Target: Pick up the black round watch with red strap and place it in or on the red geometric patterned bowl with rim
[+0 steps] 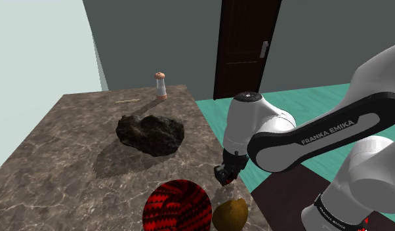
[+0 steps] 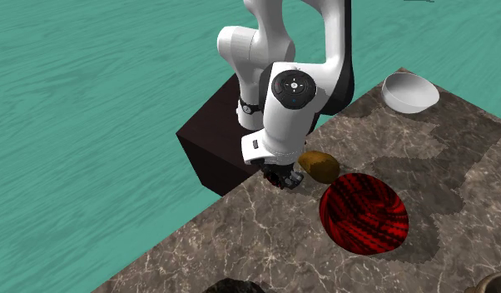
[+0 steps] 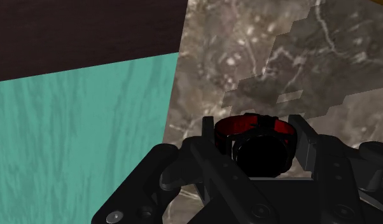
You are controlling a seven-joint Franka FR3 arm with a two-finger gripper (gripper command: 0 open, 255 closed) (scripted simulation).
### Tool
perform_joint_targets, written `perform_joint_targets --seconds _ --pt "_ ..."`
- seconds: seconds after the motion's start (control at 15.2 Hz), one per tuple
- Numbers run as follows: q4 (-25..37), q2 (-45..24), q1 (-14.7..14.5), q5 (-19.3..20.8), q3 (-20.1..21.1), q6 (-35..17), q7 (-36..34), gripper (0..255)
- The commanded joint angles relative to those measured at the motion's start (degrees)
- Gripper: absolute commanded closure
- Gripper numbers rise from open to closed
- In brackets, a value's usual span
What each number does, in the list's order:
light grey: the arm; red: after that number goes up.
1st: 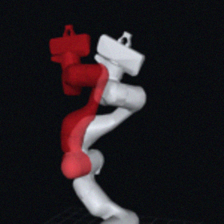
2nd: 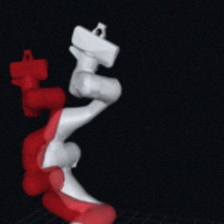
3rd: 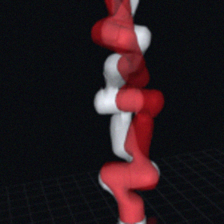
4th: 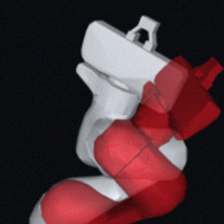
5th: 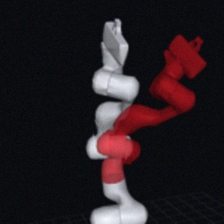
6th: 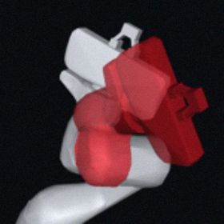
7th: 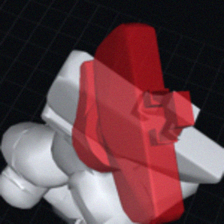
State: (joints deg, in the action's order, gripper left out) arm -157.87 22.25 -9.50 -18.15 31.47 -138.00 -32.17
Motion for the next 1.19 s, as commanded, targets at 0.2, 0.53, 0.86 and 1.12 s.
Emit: perform_joint_targets --seconds 0.2,0.53,0.86,1.12 --pt "0.0 0.0 0.0 0.0 0.0 0.0 0.0 255" --pt "1.3 3.0 -0.4 -0.2 -1.1 4.2 0.3 255" --pt "3.2 6.2 -0.8 0.0 -2.4 9.3 0.6 255" --pt "4.9 8.4 -0.9 0.3 -3.4 13.2 0.7 255"
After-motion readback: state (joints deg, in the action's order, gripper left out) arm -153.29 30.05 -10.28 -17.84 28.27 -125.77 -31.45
